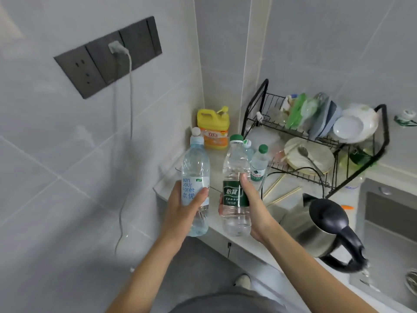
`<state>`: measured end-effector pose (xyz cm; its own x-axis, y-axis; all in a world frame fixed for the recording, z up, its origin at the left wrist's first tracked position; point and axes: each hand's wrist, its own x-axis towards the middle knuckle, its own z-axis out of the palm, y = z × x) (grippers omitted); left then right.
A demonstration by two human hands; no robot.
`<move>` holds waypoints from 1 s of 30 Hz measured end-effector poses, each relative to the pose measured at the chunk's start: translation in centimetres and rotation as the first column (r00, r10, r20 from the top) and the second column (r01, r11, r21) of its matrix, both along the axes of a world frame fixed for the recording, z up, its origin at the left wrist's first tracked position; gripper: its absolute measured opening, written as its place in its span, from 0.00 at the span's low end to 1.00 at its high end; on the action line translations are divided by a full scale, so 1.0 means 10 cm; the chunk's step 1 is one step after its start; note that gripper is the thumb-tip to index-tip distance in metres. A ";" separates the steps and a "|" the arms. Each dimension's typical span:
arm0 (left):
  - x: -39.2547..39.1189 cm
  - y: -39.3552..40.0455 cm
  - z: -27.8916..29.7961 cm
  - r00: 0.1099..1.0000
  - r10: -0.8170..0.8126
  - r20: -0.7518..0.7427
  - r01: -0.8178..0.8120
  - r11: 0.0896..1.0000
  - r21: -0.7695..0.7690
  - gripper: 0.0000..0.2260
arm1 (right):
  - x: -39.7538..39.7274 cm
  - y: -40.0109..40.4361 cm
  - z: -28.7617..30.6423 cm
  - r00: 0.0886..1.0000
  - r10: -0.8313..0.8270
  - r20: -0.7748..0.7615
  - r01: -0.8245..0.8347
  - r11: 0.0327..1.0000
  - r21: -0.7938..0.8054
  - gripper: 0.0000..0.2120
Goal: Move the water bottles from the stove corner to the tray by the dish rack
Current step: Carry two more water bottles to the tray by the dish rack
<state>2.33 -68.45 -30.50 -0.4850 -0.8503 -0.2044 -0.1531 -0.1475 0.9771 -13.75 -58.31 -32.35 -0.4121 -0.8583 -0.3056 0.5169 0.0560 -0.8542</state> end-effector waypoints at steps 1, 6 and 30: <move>-0.11 -0.13 0.00 1.000 -0.011 0.001 0.011 1.000 -0.004 0.20 | -0.10 -0.11 -0.01 0.999 -0.029 -0.013 0.030 0.999 0.017 0.35; -0.60 -0.64 -0.02 0.998 -0.056 -0.008 0.056 0.998 -0.008 0.13 | -0.48 -0.56 -0.11 0.986 -0.164 -0.002 0.162 0.973 0.162 0.38; -1.50 -2.52 -1.30 0.836 -0.342 0.430 0.409 0.910 -0.072 0.25 | -0.69 -1.91 -0.91 0.654 0.089 -0.751 0.422 0.781 0.460 0.27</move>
